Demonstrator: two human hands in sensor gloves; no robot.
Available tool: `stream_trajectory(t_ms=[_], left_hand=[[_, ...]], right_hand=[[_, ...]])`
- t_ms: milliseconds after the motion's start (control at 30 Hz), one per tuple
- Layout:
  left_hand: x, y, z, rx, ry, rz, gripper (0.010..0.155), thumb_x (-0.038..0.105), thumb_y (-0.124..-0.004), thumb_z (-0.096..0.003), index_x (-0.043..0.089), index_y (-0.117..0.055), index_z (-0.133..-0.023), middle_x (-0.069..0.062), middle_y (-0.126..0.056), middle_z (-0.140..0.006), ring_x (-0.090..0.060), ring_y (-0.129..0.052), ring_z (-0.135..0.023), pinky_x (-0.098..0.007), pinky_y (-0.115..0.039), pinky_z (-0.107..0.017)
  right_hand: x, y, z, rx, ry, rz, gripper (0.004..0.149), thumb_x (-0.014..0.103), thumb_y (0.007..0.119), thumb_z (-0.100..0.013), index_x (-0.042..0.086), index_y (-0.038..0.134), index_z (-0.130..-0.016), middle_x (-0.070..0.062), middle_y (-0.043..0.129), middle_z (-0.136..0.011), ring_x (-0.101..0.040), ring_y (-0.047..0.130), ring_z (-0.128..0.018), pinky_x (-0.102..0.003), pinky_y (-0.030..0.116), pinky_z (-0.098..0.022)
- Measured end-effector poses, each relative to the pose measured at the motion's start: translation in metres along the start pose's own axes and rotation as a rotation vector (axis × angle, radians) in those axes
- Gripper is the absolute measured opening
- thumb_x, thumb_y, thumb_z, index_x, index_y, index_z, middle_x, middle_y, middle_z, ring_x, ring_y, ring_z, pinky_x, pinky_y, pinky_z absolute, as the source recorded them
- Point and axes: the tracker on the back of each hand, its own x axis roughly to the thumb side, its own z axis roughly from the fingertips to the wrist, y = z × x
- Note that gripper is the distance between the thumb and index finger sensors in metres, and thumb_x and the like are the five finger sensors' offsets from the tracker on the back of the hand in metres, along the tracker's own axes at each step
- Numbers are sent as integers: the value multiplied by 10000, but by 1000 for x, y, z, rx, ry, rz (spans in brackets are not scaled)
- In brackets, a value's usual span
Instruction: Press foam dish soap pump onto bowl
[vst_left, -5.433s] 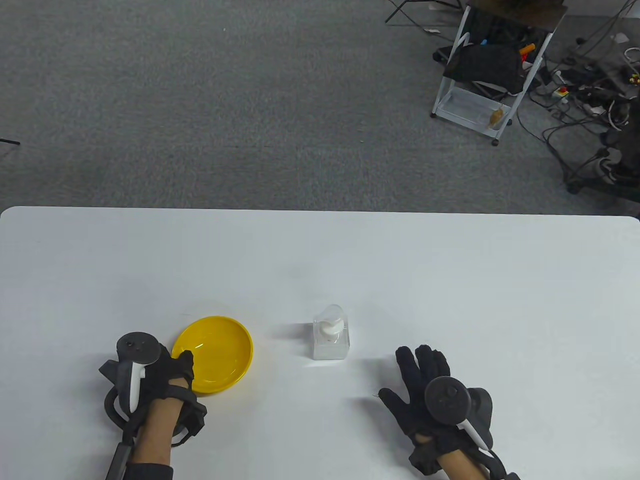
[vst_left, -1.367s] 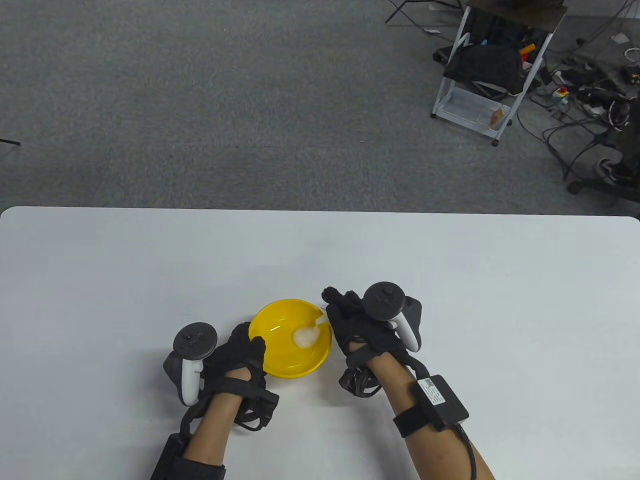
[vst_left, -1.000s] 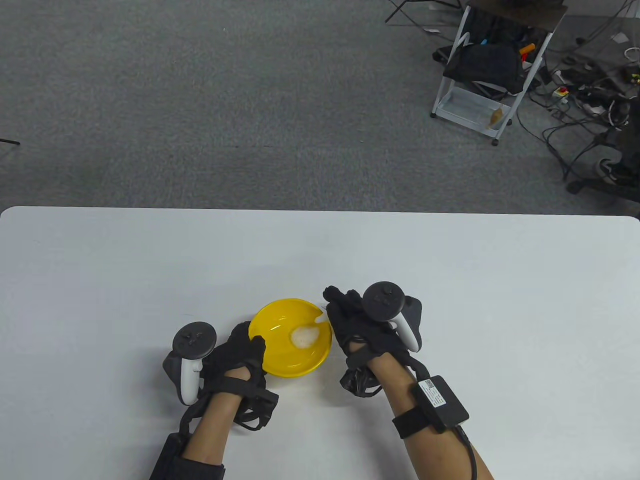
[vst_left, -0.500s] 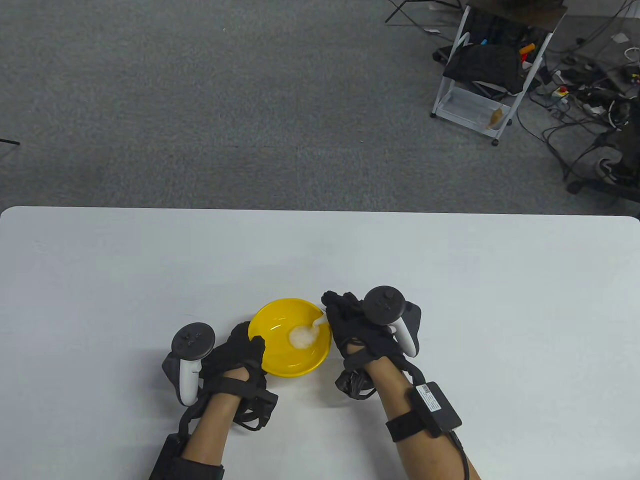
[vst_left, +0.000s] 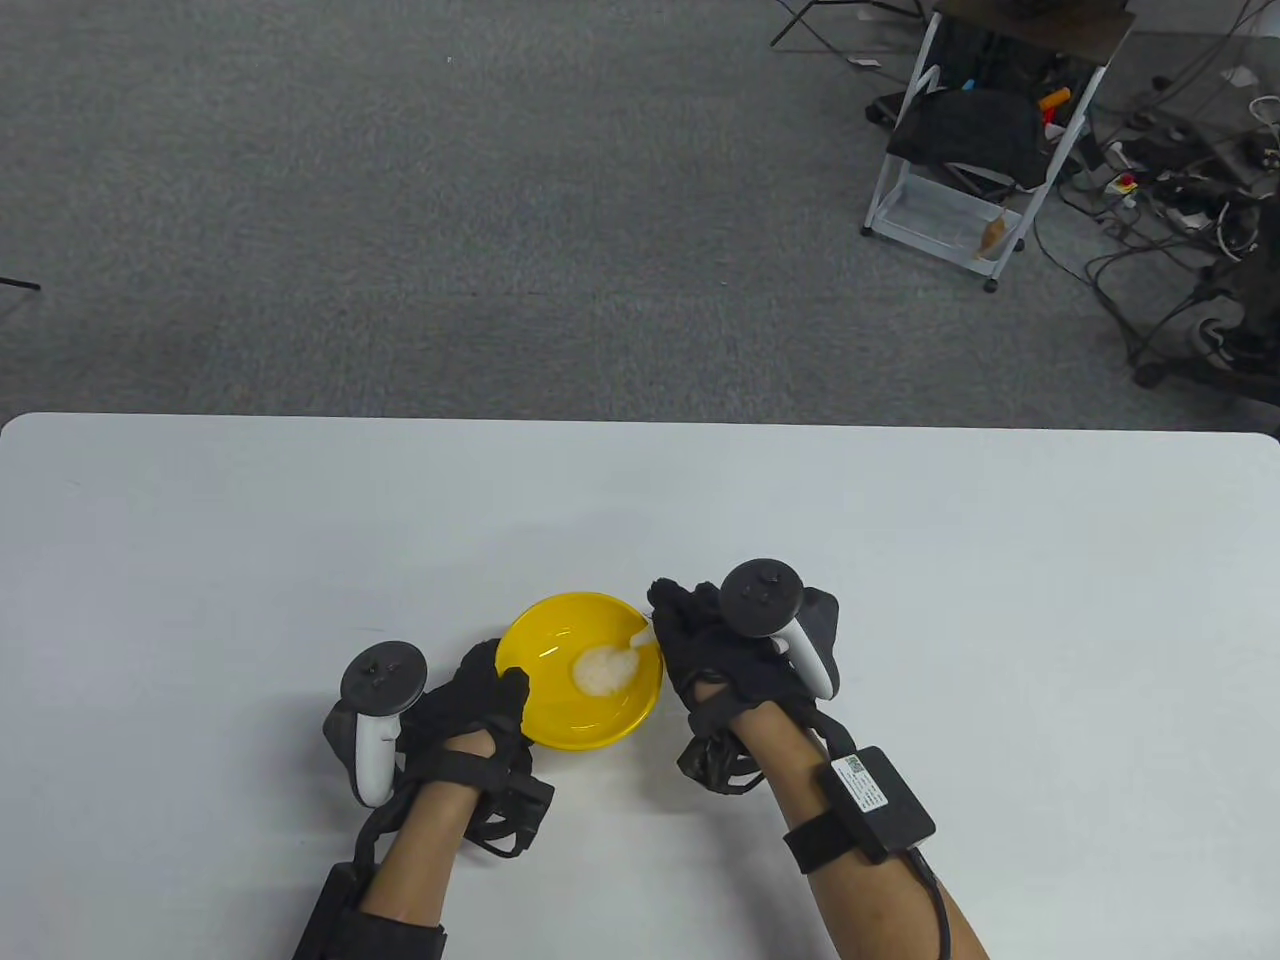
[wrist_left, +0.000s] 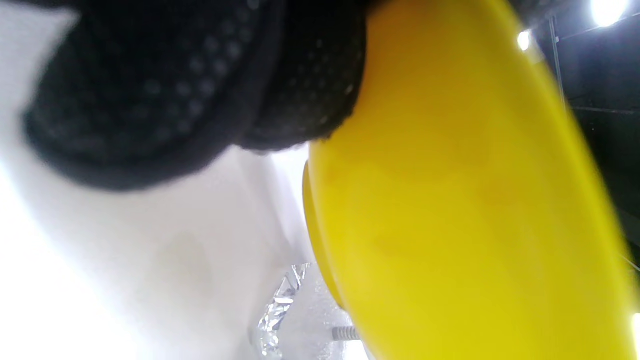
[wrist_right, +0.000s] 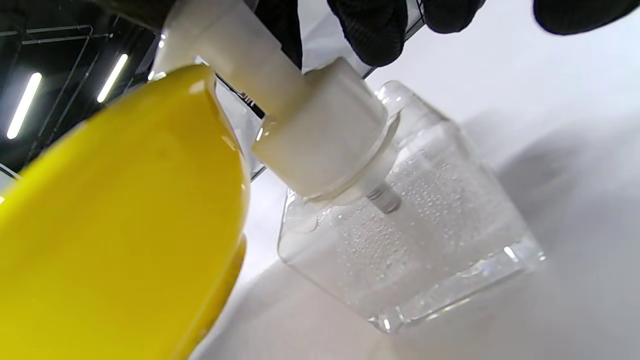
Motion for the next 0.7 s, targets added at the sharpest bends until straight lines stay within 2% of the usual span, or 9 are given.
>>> stream_trajectory(t_ms=[167,233,367,500,700], left_hand=[[0,0,-1,-5,-1,14,582,402,-738,-436,169,-594,-950,-70,-990,-401,-231,-1066,-104,-285,-891,26],[1,0,-1,-7,0,18,582,401,-737,-436,168,-594,-950,-72,-990,-402,-233,-1065,-104,-286,-890,26],[1,3,0,-2,-2,26,583,404,-738,-436,167,-595,-950,-73,-989,-401,-234,-1065,-103,-287,-890,26],[1,5,0,3,-4,27,582,405,-738,-436,167,-598,-949,-75,-989,-399,-235,-1065,-103,-287,-890,27],[1,7,0,2,-6,26,582,407,-739,-436,168,-600,-948,-76,-989,-399,-236,-1064,-103,-287,-889,27]], right_hand=[[-1,0,1,-11,-17,-28,650,551,509,-459,310,537,-1062,-254,395,-1136,-589,317,-1007,-827,484,-575],[-2,0,2,-49,-23,-51,659,545,518,-449,296,554,-1058,-261,415,-1127,-588,335,-1001,-826,488,-571],[-9,-4,11,-74,-42,-4,696,578,481,-426,327,489,-1074,-263,377,-1128,-587,319,-997,-818,492,-570],[-35,-11,37,-164,-72,33,711,597,483,-414,332,480,-1074,-258,380,-1128,-583,327,-998,-816,500,-567],[-101,-20,92,-196,-33,121,743,637,513,-413,333,425,-1086,-264,341,-1131,-588,283,-997,-831,450,-570]])
